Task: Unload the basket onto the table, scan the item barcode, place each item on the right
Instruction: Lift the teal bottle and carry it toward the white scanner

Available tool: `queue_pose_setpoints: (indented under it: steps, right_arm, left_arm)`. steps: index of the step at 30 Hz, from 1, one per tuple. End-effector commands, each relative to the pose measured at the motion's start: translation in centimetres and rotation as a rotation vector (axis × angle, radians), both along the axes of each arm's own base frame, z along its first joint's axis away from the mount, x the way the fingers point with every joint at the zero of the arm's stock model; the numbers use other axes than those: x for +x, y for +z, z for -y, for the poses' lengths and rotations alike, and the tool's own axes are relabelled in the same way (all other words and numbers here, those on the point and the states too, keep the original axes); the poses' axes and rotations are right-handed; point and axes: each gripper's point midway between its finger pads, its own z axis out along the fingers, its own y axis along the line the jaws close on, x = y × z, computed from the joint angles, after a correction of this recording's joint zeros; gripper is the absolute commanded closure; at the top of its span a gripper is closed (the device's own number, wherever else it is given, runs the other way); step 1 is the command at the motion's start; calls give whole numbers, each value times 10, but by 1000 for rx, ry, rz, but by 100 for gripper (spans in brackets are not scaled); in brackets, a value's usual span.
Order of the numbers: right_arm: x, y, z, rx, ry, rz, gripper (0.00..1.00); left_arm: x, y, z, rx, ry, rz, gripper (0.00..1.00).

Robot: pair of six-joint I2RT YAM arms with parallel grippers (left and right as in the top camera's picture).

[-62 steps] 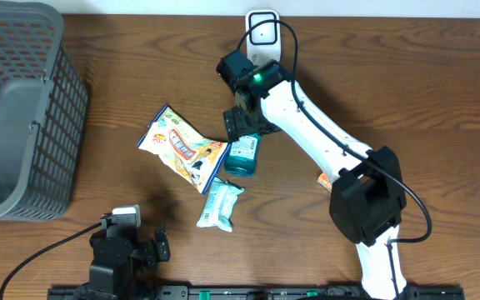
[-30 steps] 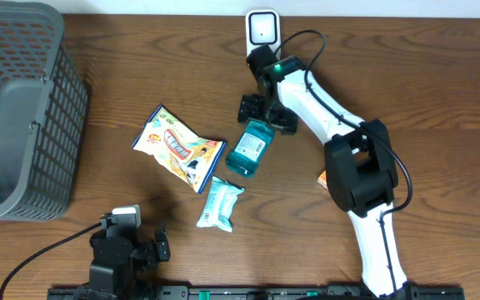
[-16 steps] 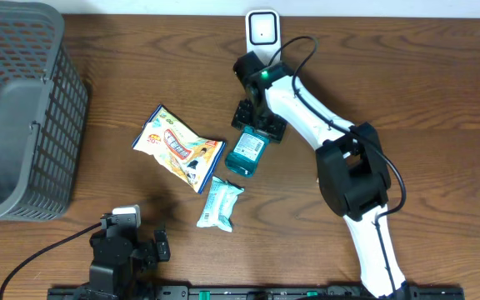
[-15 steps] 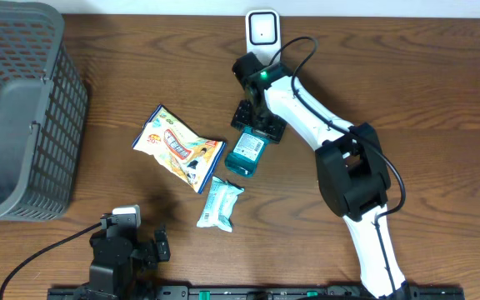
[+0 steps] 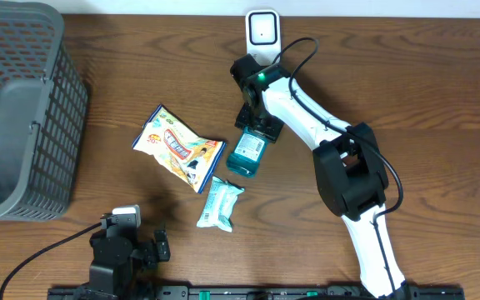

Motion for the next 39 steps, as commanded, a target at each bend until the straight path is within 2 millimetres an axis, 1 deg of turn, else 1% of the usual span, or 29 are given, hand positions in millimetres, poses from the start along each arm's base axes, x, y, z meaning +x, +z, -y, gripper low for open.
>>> queue_pose_setpoints:
  steps: [1, 2, 5, 10, 15, 19, 22, 25, 29, 32, 33, 36, 39]
  right_arm:
    - [7, -3, 15, -41, 70, 10, 52]
    - [7, 3, 15, -28, 79, 15, 54]
    - [12, 27, 13, 19, 109, 52, 55]
    - [20, 85, 14, 64, 169, 172, 54]
    - [11, 147, 21, 94, 172, 268, 55]
    - [1, 186, 36, 78, 148, 333, 57]
    - [-11, 207, 43, 89, 116, 346, 59]
    - [-20, 220, 50, 85, 112, 357, 59]
    - [-26, 239, 60, 64, 101, 400, 58]
    - [-31, 254, 65, 71, 96, 437, 56]
    - [-32, 258, 65, 75, 95, 446, 55]
    - [-35, 268, 70, 72, 90, 473, 57]
    - [-38, 273, 75, 59, 85, 482, 57]
  left_arm:
    - [-2, -2, 2, -6, -8, -7, 2]
    - [-2, -2, 2, -6, -8, -7, 2]
    - [-2, -2, 2, -6, -8, -7, 2]
    - [-2, -2, 2, -6, -8, -7, 2]
    - [-2, -2, 2, -6, -8, -7, 2]
    - [-2, -2, 2, -6, -8, -7, 2]
    - [-2, -2, 2, -6, -8, -7, 2]
    - [-2, -2, 2, -6, -8, -7, 2]
    - [-2, -2, 2, -6, -8, -7, 2]
    - [-2, -2, 2, -6, -8, -7, 2]
    - [-2, -2, 2, -6, -8, -7, 2]
    - [-2, -2, 2, -6, -8, -7, 2]
    - [-2, -2, 2, -6, -8, -7, 2]
